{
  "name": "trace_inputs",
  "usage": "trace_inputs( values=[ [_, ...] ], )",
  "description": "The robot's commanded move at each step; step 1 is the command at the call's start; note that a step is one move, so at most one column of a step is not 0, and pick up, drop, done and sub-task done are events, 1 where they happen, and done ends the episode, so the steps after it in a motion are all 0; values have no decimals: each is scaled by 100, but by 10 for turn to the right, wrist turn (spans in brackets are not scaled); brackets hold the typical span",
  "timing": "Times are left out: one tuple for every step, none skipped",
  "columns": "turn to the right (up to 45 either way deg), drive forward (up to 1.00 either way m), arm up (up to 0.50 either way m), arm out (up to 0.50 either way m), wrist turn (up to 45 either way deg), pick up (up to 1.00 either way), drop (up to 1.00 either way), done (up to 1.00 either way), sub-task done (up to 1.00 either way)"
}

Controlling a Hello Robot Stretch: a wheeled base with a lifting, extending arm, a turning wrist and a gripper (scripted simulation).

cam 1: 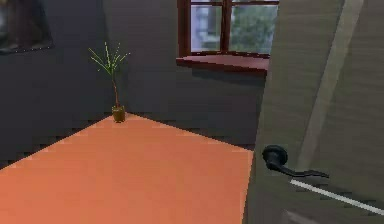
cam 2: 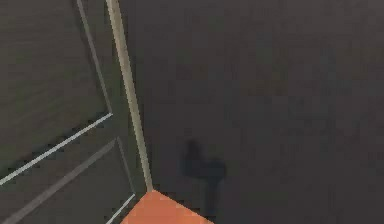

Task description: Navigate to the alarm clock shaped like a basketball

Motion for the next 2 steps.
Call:
trace_inputs(
  values=[
    [30, 0, 0, 0, 0, 0, 0, 0, 0],
    [0, 30, 0, 0, 0, 0, 0, 0, 0]
  ],
)
